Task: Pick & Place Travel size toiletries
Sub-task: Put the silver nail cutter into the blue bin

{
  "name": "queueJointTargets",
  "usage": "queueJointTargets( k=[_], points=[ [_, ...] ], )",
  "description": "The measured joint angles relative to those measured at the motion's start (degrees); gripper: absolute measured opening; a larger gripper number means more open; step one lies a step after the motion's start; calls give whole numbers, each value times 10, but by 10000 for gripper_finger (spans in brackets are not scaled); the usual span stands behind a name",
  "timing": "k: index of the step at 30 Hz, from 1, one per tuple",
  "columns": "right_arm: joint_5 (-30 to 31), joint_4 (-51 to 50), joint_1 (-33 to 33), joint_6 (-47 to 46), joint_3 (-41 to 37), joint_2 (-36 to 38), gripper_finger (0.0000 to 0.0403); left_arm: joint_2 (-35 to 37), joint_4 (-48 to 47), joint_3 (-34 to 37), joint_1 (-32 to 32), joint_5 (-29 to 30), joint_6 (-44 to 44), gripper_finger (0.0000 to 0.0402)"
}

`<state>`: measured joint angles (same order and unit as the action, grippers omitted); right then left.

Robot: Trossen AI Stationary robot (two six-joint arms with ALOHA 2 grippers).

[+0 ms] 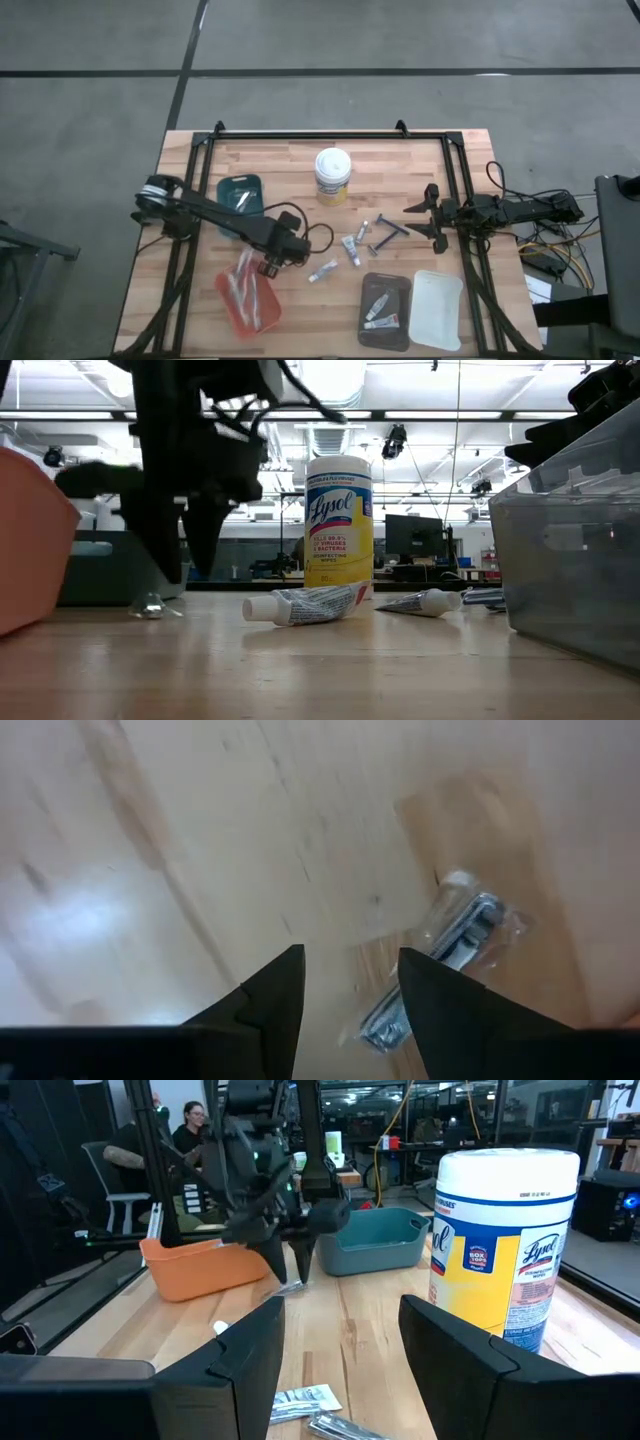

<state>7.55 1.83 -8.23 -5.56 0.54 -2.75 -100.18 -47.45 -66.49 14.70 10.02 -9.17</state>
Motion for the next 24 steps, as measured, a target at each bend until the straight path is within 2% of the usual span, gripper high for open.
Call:
queueJointTargets(
  k=[9, 12, 16, 21, 24],
  points=[
    [0, 0, 0, 0, 0, 0, 196, 39, -21, 0, 2, -6, 8, 167],
    [0, 0, 0, 0, 0, 0, 196, 36, -36, 1, 1, -46, 21, 167],
    [0, 0, 0, 0, 0, 0, 196, 28, -34, 1, -11, -112, 131, 168],
    [0, 0, 0, 0, 0, 0, 196, 27, -39, 1, -5, -99, 126, 167],
    [0, 0, 0, 0, 0, 0, 196, 27, -37, 1, -6, -90, 160, 167]
  ],
)
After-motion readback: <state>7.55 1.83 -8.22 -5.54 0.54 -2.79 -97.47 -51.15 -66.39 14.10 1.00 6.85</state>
